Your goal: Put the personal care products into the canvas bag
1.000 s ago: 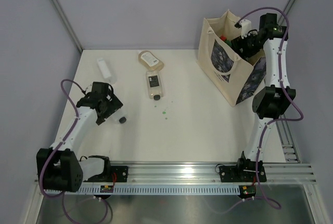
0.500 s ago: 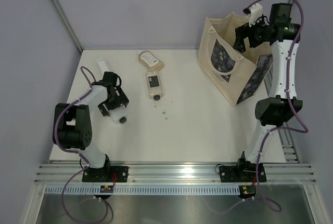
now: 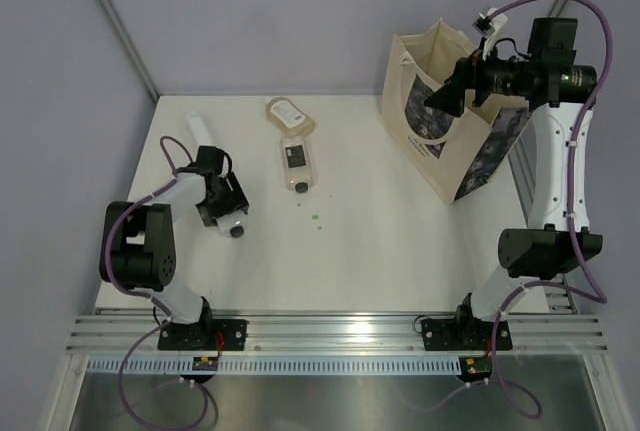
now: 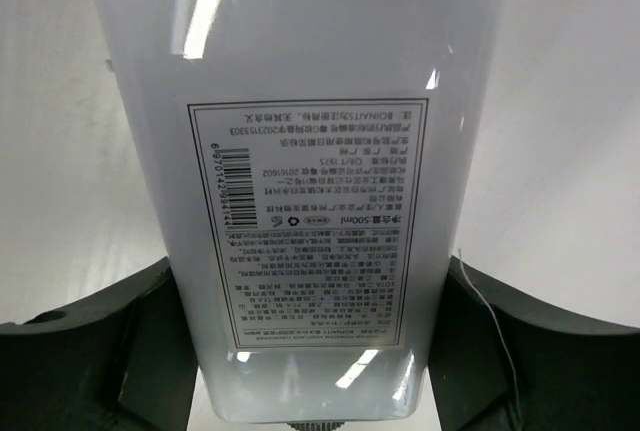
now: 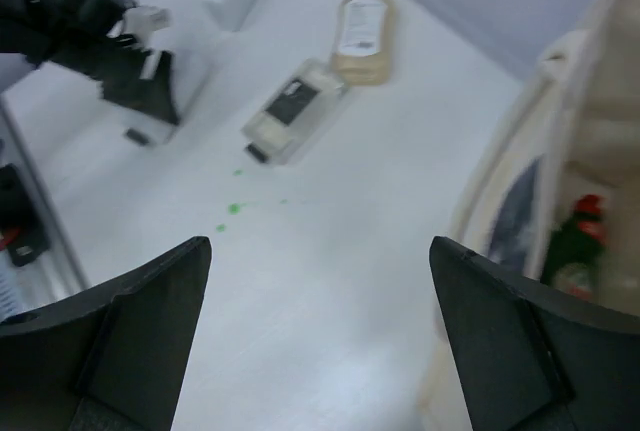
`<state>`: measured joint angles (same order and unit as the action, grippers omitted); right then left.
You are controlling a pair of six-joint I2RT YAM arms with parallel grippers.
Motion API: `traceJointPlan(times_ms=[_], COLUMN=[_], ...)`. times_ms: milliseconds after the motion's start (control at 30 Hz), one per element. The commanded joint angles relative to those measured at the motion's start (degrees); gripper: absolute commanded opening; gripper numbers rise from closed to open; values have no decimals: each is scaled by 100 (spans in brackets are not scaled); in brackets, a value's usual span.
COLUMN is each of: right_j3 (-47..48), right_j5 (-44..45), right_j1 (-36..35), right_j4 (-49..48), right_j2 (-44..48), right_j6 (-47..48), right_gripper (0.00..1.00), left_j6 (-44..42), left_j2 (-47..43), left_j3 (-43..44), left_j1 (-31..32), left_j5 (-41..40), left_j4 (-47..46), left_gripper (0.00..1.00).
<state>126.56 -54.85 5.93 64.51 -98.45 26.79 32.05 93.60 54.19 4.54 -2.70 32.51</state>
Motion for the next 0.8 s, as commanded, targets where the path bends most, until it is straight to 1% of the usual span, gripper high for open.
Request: traceJointPlan(times_ms=[0,33,67,100,133,167,200,233,267,300,333,367,433,467,533,567,600,633,667,767], right_j3=[-1086,-1803,-2219,-2624,-3411,-3819,-4180,-4888,-5226,-5491,-5832,-5906,-5854,-5827,-5714,-5617,-5538,-5328,-5196,-4686], right_j5=[-1194,-1134,-985,-497,-248,-37,505,780,1035,1455,1547,1521,1520,1539,1617,1827,1890,2047,2457,2847], right_j1=[-416,-879,-1127,-1356,-1784,-1971,-2147,-2297,-2560,-2684,-2816,-3043,-3229,-3274,-3292,-3370,-3432,-3519,-3625,-3976], right_j4=[-421,-517,-988,-1324,-1727,-2610,-3115,-3651,-4622,-5032,-5358,-5779,-5880,-5941,-6064,-5951,-5924,-5689,-5539,-4941], right_j2=[246,335,449,702,835,967,1230,1345,1468,1661,1698,1689,1523,1435,1233,1180,1119,1109,1022,802], right_j6=[-1218,-1289,-1708,-2034,-2368,-3128,-3640,-4098,-4929,-5285,-5533,-5726,-5816,-6173,-6710,-7043,-7082,-7030,-6977,-6967], right_gripper=[97,97,95,95,95,96,97,98,100,99,100,100,100,99,99,100,100,99,99,100], left_j6=[-498,-542,-516,-464,-411,-228,-87,63,517,747,1002,1544,2135,2173,1973,1650,1533,1445,1462,1497], left_j2=[-868,-1070,-1290,-1649,-1809,-1950,-2177,-2267,-2337,-2399,-2512,-2557,-2671,-2741,-2873,-2996,-3049,-3076,-3111,-3137], left_j3=[-461,-593,-733,-970,-1068,-1165,-1383,-1498,-1621,-1736,-1946,-2043,-2298,-2334,-2326,-2256,-2238,-2220,-2229,-2229], left_j1=[21,21,21,21,21,21,30,30,39,91,135,170,301,355,521,574,679,715,785,882], left_j5=[2007,2297,2622,3191,3466,4139,4485,4837,5432,5647,5832,6155,6334,6352,6247,6099,6010,5957,5904,5773], left_j4=[-1254,-1752,-1992,-2447,-2678,-2932,-3544,-3915,-4258,-4636,-5362,-5752,-6735,-6836,-6392,-6163,-5778,-5704,-5721,-5738], left_gripper=[0,0,0,0,0,0,0,0,0,0,0,0,0,0,0,0,0,0,0,0])
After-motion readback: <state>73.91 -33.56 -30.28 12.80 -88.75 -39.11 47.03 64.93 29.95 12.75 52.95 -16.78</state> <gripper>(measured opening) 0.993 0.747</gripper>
